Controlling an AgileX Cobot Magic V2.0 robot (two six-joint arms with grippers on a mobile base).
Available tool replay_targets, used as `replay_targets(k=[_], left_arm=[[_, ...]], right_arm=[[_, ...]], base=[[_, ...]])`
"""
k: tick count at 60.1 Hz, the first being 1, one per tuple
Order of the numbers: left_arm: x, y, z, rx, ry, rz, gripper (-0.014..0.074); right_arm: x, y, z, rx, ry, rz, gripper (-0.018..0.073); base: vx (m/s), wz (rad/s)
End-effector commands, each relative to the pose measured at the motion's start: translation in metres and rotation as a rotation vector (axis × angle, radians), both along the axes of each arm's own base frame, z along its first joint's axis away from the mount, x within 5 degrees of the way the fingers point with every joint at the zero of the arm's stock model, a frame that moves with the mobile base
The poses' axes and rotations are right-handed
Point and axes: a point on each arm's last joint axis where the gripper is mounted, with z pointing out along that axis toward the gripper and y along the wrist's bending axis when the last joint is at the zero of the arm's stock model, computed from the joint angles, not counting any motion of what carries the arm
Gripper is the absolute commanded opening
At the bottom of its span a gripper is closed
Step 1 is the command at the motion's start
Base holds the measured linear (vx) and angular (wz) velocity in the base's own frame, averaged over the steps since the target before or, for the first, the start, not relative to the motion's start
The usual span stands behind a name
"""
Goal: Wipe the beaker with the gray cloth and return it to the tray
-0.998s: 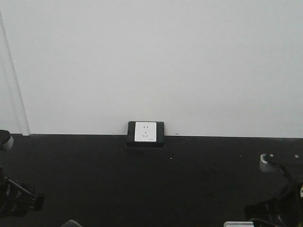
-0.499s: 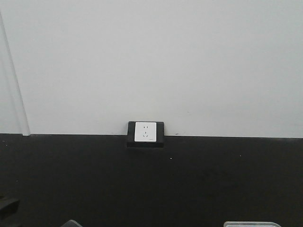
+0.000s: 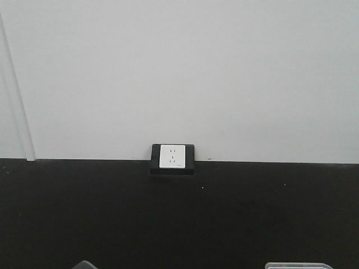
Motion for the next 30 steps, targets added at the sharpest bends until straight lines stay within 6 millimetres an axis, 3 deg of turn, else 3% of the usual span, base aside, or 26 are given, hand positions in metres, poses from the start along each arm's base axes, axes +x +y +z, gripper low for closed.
replay_targets(k=[1,30], left_arm=[[0.0002,-0.0002,0.0167,-0.032,-0.113,-0.001,-0.0006],[0.0002,-0.0002,0.0167,-0.032,-0.113,-0.001,-0.0005]], right_arm=[[0.0007,-0.0004,0.0227,0.015,-0.169,-0.005,-0.0007],[0.0007,-0.0004,0.0228,0.016,-0.172,-0.005,-0.0006]], base=[[0.00,0.00],[0.00,0.00]])
